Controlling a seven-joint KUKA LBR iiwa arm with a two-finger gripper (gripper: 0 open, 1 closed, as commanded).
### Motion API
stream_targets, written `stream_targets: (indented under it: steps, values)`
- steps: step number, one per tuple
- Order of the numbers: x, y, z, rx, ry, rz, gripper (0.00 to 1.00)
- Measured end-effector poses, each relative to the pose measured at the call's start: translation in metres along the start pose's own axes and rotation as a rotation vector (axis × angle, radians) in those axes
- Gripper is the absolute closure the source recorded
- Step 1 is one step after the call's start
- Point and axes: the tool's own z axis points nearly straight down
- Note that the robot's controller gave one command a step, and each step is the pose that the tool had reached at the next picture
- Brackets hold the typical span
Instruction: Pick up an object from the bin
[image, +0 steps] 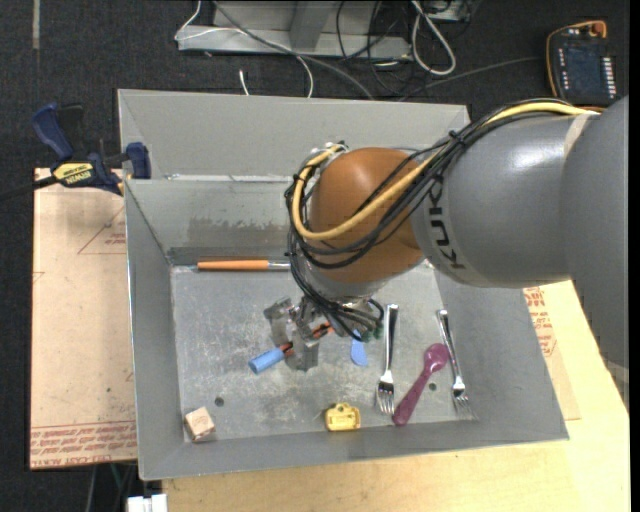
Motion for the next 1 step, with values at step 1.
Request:
stream_targets:
  steps: [1]
  values:
    - [-0.0009, 0.0004, -0.0147, 0.0, -0.003, 0.001, 1.0]
